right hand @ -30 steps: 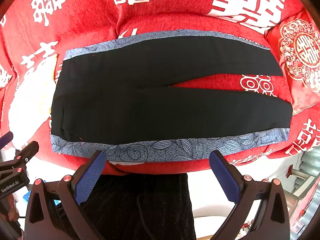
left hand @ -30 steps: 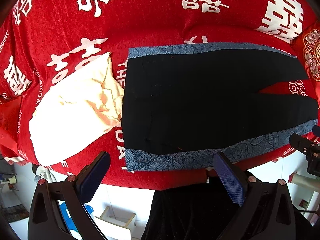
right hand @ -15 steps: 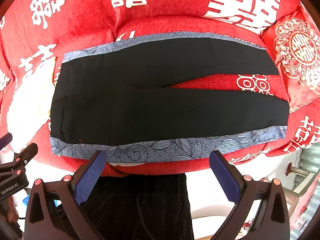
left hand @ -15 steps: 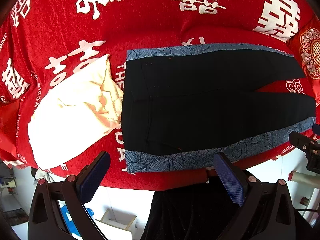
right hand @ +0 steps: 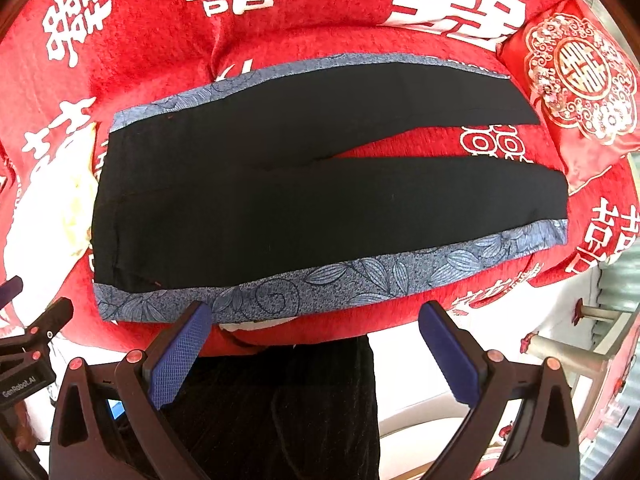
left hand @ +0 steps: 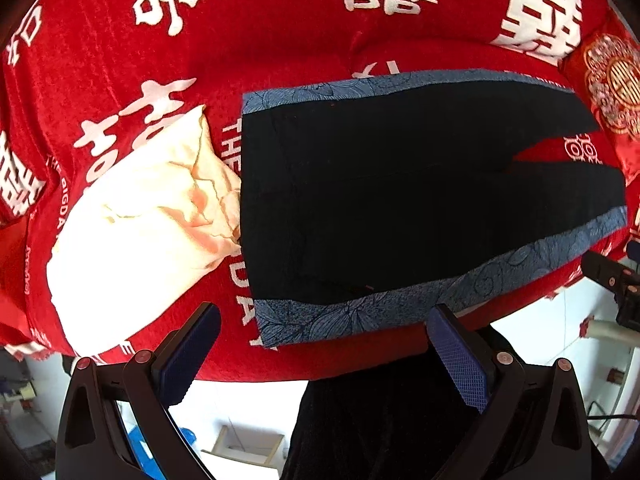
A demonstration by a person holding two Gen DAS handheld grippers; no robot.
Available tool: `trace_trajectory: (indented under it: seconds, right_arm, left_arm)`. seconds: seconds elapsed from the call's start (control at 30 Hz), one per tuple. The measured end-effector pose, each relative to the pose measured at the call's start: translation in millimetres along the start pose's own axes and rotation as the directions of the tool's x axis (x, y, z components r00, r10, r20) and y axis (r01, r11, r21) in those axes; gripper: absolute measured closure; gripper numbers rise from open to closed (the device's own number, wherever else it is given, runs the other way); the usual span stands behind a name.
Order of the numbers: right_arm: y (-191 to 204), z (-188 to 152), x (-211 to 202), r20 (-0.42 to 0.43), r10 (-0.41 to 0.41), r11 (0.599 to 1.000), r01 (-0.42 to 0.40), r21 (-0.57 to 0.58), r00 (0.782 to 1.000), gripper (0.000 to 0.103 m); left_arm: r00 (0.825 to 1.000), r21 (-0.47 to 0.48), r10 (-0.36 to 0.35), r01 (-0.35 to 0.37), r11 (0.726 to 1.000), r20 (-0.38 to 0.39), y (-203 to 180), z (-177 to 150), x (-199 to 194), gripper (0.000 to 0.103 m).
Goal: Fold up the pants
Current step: 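Lower both tools toward the grey patterned cuff edge of the black trousers, then grasp the grey cuff edge with the left tool while the right tool grasps it too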
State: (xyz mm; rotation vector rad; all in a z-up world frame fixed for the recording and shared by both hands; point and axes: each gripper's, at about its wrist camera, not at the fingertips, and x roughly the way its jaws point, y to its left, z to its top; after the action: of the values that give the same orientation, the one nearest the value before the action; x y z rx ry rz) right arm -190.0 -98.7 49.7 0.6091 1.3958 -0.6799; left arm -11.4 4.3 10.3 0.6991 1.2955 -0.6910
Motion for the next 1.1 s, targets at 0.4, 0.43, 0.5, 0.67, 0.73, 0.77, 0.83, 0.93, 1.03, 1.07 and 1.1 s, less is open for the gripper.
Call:
trace_trajectory:
  seconds: [0.4, 0.43, 0.5, 0.67, 0.73, 0.77, 0.83, 0.93, 1.03, 1.07, 1.1]
  right_arm:
    - [-4.7, 0.1, -1.5, 0.018, 0.029, 0.997, -0.028, -0.077, 0.999, 0.0]
    - [-8.3, 0.9, 0.4, 0.012, 0.032, 0.996, -0.031, -0.087, 0.999, 0.0]
    - [-14.3, 1.1, 2.6, 0.011, 0.034, 0.994, -0.033, -0.108, 0.999, 0.0]
    - [-33.1, 3.5, 5.6, 0.007, 0.054, 0.986, -0.052, -0.158, 0.999, 0.0]
    - [-37.9, 4.7, 6.6, 0.01, 0.055, 0.983, -0.053, -0.178, 0.998, 0.0]
    - [-40.1, 4.6, 7.1, 0.009, 0.059, 0.981, -0.057, -0.185, 0.998, 0.0]
    - [-45.5, 4.3, 7.6, 0.001, 0.069, 0.978, -0.067, -0.195, 0.998, 0.0]
    - [-50.1, 3.6, 7.4, -0.001, 0.071, 0.975, -0.069, -0.212, 0.998, 0.0]
    - [-54.2, 2.6, 9.5, -0.006, 0.078, 0.975, -0.077, -0.21, 0.997, 0.0]
    - [-55.3, 2.3, 11.2, -0.009, 0.081, 0.975, -0.082, -0.207, 0.997, 0.0]
    - [-56.7, 1.9, 12.8, -0.011, 0.088, 0.975, -0.088, -0.202, 0.996, 0.0]
  left_arm:
    - [0.997, -0.081, 0.057, -0.061, 0.995, -0.061, -5.4, -11.4, 11.2, 0.0]
    - [0.996, -0.094, 0.063, -0.069, 0.993, -0.068, -7.9, -12.8, 11.9, 0.0]
    - [0.995, -0.112, 0.055, -0.064, 0.992, -0.079, -16.5, -15.5, 14.1, 0.0]
    - [0.994, -0.162, 0.079, -0.09, 0.983, -0.074, -37.3, -18.3, 16.0, 0.0]
    - [0.995, -0.206, 0.073, -0.085, 0.975, -0.069, -42.7, -19.4, 12.8, 0.0]
    - [0.995, -0.219, 0.073, -0.087, 0.972, -0.069, -44.8, -20.0, 10.9, 0.0]
    - [0.996, -0.244, 0.061, -0.076, 0.967, -0.068, -48.7, -21.7, 6.1, 0.0]
    - [0.995, -0.262, 0.071, -0.088, 0.961, -0.072, -52.2, -24.7, 1.9, 0.0]
    - [0.993, -0.267, 0.077, -0.099, 0.959, -0.091, -52.4, -27.9, 3.4, 0.0]
    - [0.992, -0.272, 0.078, -0.102, 0.957, -0.098, -50.6, -28.8, 4.6, 0.0]
    - [0.992, -0.277, 0.083, -0.108, 0.955, -0.099, -48.3, -29.5, 5.5, 0.0]
